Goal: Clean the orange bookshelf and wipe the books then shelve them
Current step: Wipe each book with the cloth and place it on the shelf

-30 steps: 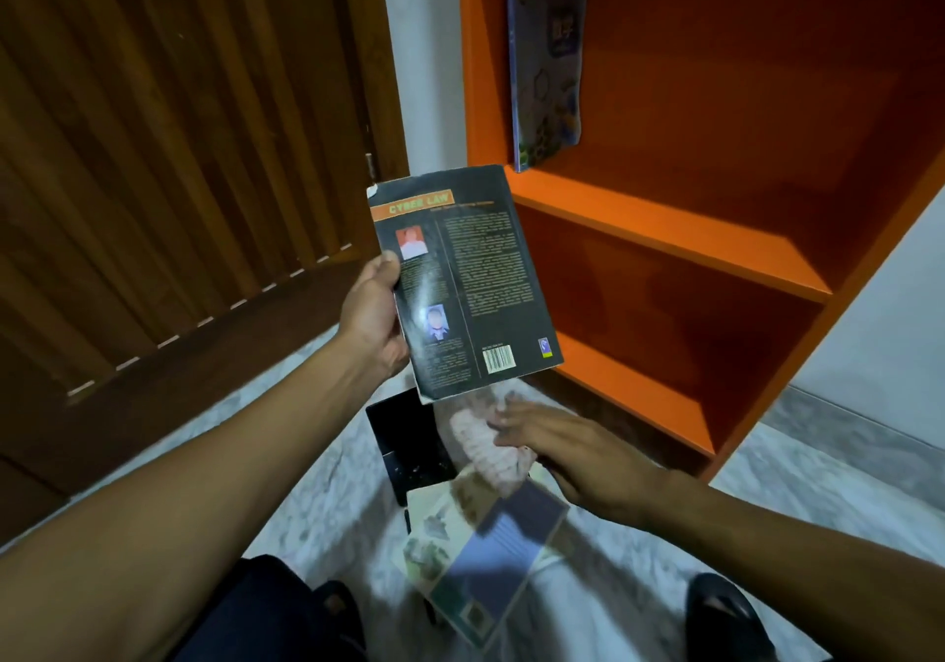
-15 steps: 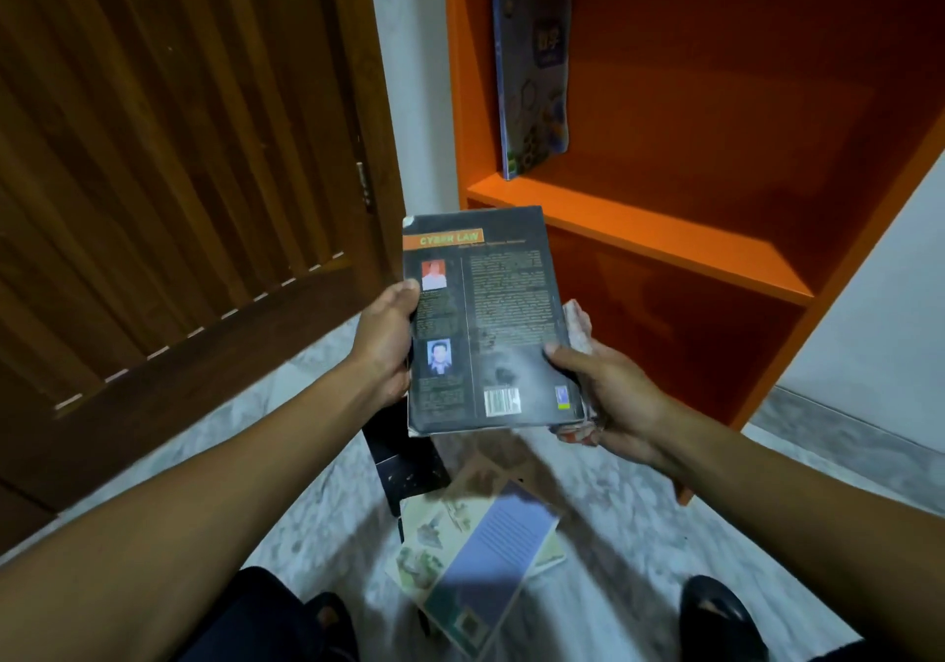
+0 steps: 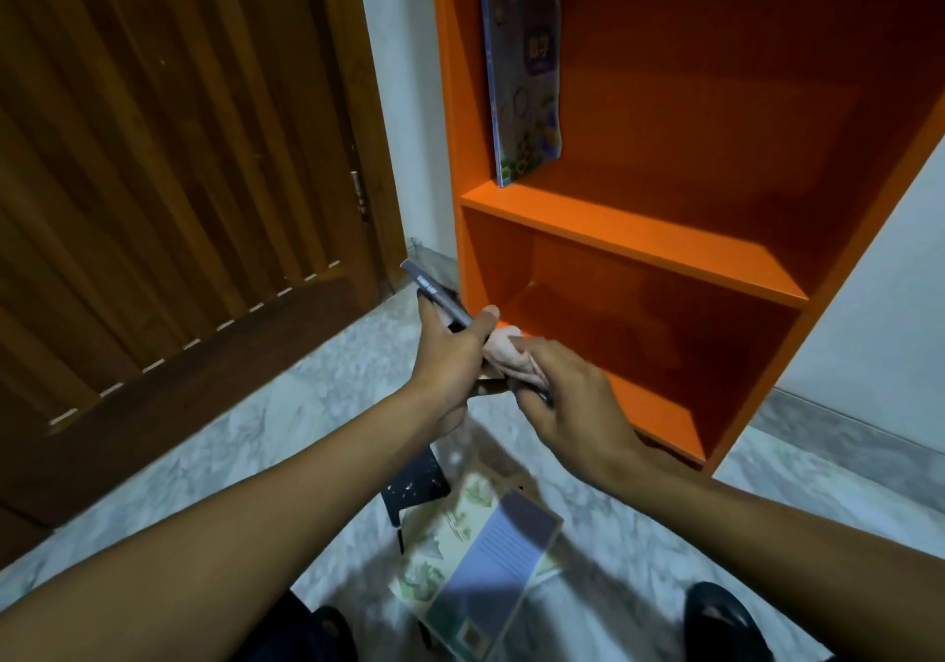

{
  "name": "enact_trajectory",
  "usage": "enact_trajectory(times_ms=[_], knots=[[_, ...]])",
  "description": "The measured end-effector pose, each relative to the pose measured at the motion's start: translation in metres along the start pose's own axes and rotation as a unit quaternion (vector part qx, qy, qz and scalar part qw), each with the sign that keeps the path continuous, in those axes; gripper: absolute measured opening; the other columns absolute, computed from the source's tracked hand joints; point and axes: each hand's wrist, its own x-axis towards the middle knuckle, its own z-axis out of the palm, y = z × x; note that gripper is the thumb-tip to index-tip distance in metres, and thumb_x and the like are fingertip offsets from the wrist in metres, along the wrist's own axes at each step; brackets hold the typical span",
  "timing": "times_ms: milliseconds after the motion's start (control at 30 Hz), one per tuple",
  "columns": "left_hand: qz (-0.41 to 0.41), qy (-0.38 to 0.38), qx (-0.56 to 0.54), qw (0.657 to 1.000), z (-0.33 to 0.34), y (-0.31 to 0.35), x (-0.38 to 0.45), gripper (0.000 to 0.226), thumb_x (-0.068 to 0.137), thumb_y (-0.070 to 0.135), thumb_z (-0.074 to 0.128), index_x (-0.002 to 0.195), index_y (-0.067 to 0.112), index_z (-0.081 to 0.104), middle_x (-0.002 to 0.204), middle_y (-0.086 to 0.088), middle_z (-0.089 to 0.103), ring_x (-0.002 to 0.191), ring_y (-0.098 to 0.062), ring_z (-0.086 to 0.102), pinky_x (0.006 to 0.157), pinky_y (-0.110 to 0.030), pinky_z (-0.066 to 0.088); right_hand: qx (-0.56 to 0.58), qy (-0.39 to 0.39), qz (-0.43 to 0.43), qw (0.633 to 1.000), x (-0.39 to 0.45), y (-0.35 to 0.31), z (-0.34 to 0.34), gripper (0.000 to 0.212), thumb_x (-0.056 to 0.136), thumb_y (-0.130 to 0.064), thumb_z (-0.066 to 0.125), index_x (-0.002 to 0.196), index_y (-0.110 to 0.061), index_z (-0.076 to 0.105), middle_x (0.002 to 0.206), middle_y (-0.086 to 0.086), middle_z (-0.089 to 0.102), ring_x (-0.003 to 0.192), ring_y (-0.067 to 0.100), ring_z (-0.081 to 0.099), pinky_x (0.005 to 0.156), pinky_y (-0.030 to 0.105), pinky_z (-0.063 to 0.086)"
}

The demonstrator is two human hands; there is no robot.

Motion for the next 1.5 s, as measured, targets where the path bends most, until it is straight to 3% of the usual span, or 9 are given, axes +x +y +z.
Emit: enact_trajectory(times_ms=[100, 200, 333, 467, 633, 800, 900, 1267, 1500], knots=[[0.022, 0.074, -0.045, 0.996, -0.003, 0.001, 0.003, 0.035, 0.093, -0.004, 0.055, 0.121, 0.017, 0.05, 0.108, -0.015, 0.068, 0.092, -0.027, 0.071, 0.071, -0.039, 0.06, -0.051, 0.02, -0.047, 0.997, -0.002, -0.003, 0.004, 0.037, 0.088, -0.015, 0.06, 0.125, -0.015, 0.063, 0.101, -0.004, 0.055, 0.088, 0.002, 0.033, 0.082, 0.006, 0.029], [0.046, 0.088, -0.052, 0.994, -0.008, 0.005, 0.006, 0.035, 0.091, -0.008, 0.057, 0.112, 0.02, 0.053, 0.108, -0.009, 0.07, 0.098, -0.024, 0.07, 0.081, -0.038, 0.059, 0.133, 0.022, 0.0, 0.991, 0.006, -0.018, -0.003, 0.024, 0.094, -0.01, 0.056, 0.113, -0.018, 0.068, 0.101, -0.013, 0.062, 0.094, 0.004, 0.058, 0.085, 0.006, 0.039], [0.073, 0.067, -0.023, 0.995, -0.02, 0.011, 0.007, 0.039, 0.095, 0.0, 0.06, 0.124, 0.024, 0.049, 0.105, -0.002, 0.072, 0.083, -0.011, 0.074, 0.07, -0.03, 0.061, 0.346, 0.093, 0.207, 0.91, 0.03, -0.02, -0.018, 0.029, 0.1, -0.007, 0.052, 0.124, -0.017, 0.064, 0.11, -0.005, 0.073, 0.106, 0.011, 0.068, 0.089, 0.03, 0.054], [0.086, 0.036, -0.013, 0.996, -0.03, 0.015, 0.006, 0.036, 0.099, 0.004, 0.055, 0.126, 0.025, 0.047, 0.107, -0.009, 0.073, 0.08, -0.016, 0.075, 0.066, -0.033, 0.062, 0.469, 0.188, 0.315, 0.803, 0.054, -0.005, -0.049, 0.02, 0.102, -0.02, 0.053, 0.12, -0.02, 0.063, 0.092, 0.003, 0.075, 0.079, 0.019, 0.071, 0.063, 0.03, 0.056], [0.091, -0.051, 0.001, 0.995, -0.031, 0.023, -0.004, 0.035, 0.1, 0.003, 0.05, 0.129, 0.023, 0.048, 0.099, -0.006, 0.076, 0.081, -0.019, 0.075, 0.063, -0.032, 0.062, 0.304, 0.221, 0.173, 0.91, 0.078, 0.014, -0.087, 0.039, 0.101, -0.027, 0.053, 0.139, -0.019, 0.052, 0.129, -0.002, 0.061, 0.107, 0.003, 0.062, 0.088, 0.02, 0.054], [0.096, -0.115, 0.0, 0.989, -0.018, 0.022, -0.008, 0.039, 0.1, 0.001, 0.048, 0.134, 0.02, 0.049, 0.092, 0.0, 0.078, 0.08, -0.016, 0.074, 0.064, -0.029, 0.06, -0.019, 0.122, 0.022, 0.992, 0.077, 0.034, -0.064, 0.039, 0.098, -0.021, 0.054, 0.137, -0.019, 0.057, 0.143, 0.007, 0.055, 0.136, 0.024, 0.045, 0.118, 0.048, 0.029], [0.083, -0.113, -0.02, 0.99, -0.016, 0.023, -0.005, 0.039, 0.1, 0.001, 0.048, 0.133, 0.023, 0.052, 0.094, -0.001, 0.077, 0.083, -0.018, 0.072, 0.07, -0.033, 0.061, 0.008, 0.046, 0.063, 0.997, 0.059, 0.027, -0.039, 0.045, 0.101, -0.024, 0.055, 0.145, -0.024, 0.047, 0.157, 0.007, 0.035, 0.146, 0.014, 0.021, 0.124, 0.033, 0.007], [0.042, 0.021, -0.139, 0.989, -0.046, 0.029, 0.016, 0.037, 0.104, 0.004, 0.04, 0.136, 0.014, 0.055, 0.126, -0.019, 0.064, 0.105, -0.031, 0.065, 0.095, -0.05, 0.053, 0.099, -0.131, -0.032, 0.986, -0.001, 0.014, -0.01, 0.04, 0.093, -0.038, 0.06, 0.133, -0.036, 0.057, 0.156, -0.014, 0.029, 0.147, -0.004, 0.019, 0.119, 0.017, 0.015], [0.092, 0.094, -0.053, 0.99, -0.065, 0.031, 0.021, 0.03, 0.104, 0.013, 0.045, 0.13, 0.02, 0.058, 0.111, -0.006, 0.072, 0.09, -0.021, 0.073, 0.07, -0.036, 0.06, 0.165, -0.197, 0.066, 0.964, -0.021, 0.001, -0.01, 0.024, 0.102, -0.026, 0.053, 0.108, -0.008, 0.068, 0.099, -0.003, 0.075, 0.083, 0.0, 0.068, 0.075, 0.023, 0.054]])
